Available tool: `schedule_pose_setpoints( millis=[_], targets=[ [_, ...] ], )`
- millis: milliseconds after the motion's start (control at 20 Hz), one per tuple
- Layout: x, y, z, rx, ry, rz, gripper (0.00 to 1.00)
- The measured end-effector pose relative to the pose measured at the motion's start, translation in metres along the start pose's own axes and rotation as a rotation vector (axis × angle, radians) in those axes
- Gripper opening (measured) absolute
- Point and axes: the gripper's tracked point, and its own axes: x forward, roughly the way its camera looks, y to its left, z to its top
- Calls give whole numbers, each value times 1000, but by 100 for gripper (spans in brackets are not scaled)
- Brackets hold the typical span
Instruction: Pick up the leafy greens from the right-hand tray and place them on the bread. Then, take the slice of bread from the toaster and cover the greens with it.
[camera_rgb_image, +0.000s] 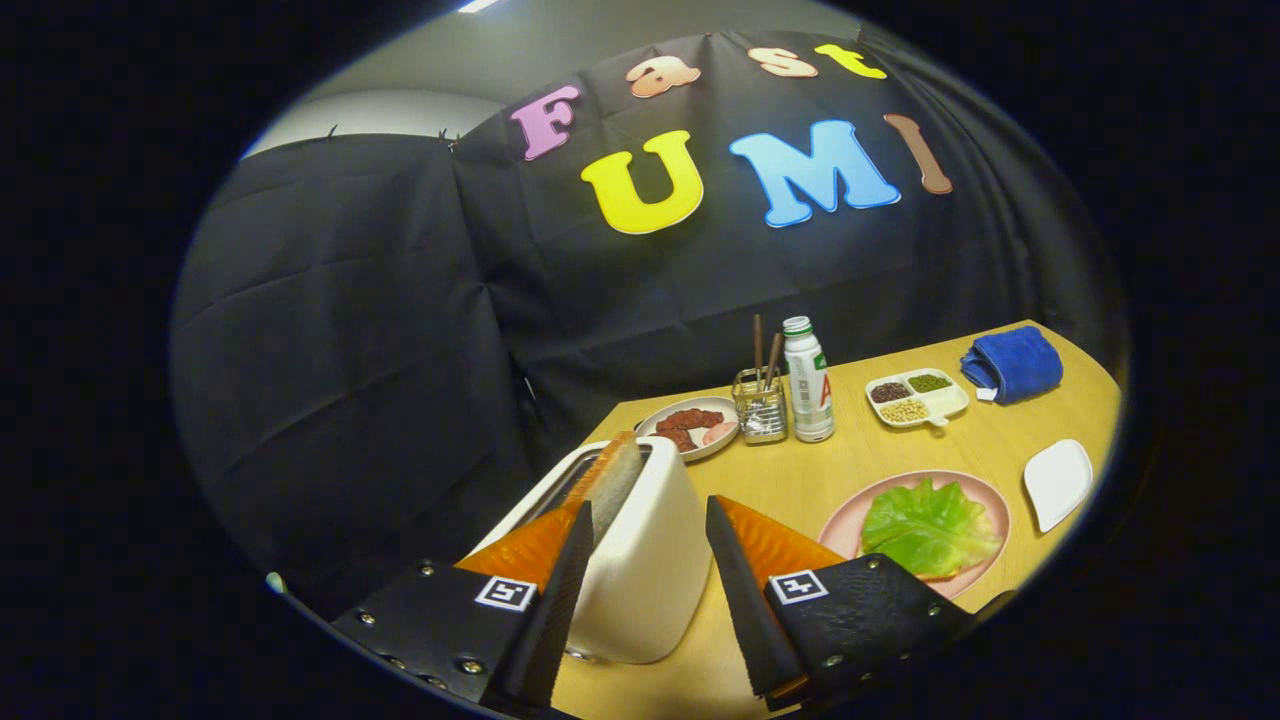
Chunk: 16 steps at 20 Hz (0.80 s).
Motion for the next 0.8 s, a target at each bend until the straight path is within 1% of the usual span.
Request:
schedule_pose_setpoints(
  millis=[250,500,550,650,750,800],
  targets=[
    [19,24,-5,-56,-10,-34,70],
    [31,17,-3,-67,-21,-91,70],
    [33,20,-5,-67,-15,-89,62],
    [37,22,-8,-86,-5,-99,64],
    [41,24,-9,-137,-2,-111,64],
    [43,20,-10,-147,-4,-138,41]
  ],
)
